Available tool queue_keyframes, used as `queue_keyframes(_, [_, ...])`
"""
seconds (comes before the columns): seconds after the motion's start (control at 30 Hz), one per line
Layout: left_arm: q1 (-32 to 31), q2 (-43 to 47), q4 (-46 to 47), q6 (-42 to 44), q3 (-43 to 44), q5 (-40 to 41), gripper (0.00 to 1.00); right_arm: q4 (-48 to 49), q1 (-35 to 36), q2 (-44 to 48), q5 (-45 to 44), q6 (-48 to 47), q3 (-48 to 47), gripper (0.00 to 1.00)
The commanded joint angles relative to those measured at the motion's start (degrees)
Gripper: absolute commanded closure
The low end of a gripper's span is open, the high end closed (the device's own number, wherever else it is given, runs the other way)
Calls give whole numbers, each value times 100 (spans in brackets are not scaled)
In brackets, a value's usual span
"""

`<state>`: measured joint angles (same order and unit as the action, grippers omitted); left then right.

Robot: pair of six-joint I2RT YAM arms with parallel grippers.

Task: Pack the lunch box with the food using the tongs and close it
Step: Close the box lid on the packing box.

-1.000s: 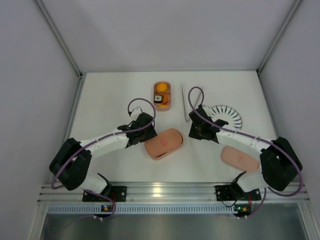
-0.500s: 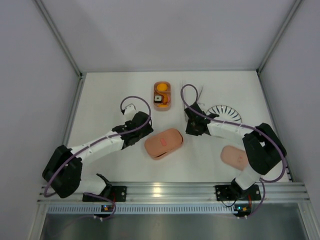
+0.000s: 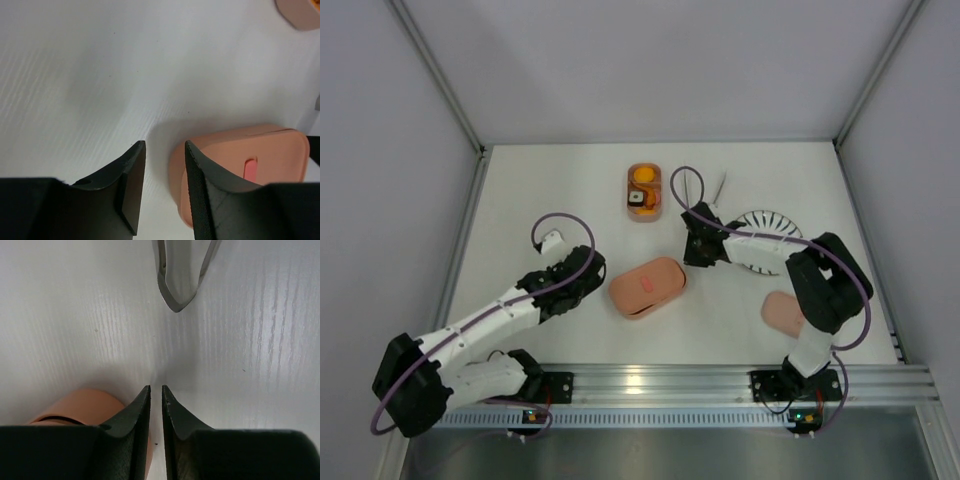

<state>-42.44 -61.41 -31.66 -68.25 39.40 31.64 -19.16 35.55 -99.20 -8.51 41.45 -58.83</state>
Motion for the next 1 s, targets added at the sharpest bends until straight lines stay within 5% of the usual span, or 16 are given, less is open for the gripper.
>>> queue_keyframes(0.0, [-221,6,-358,-338,-99,36,58,325,-57,-152,52,-137,-287,86])
queue_keyframes(0.97, [-784,-1487,467,-207,252,-377,63,509,-48,-196,236,-85,-155,86])
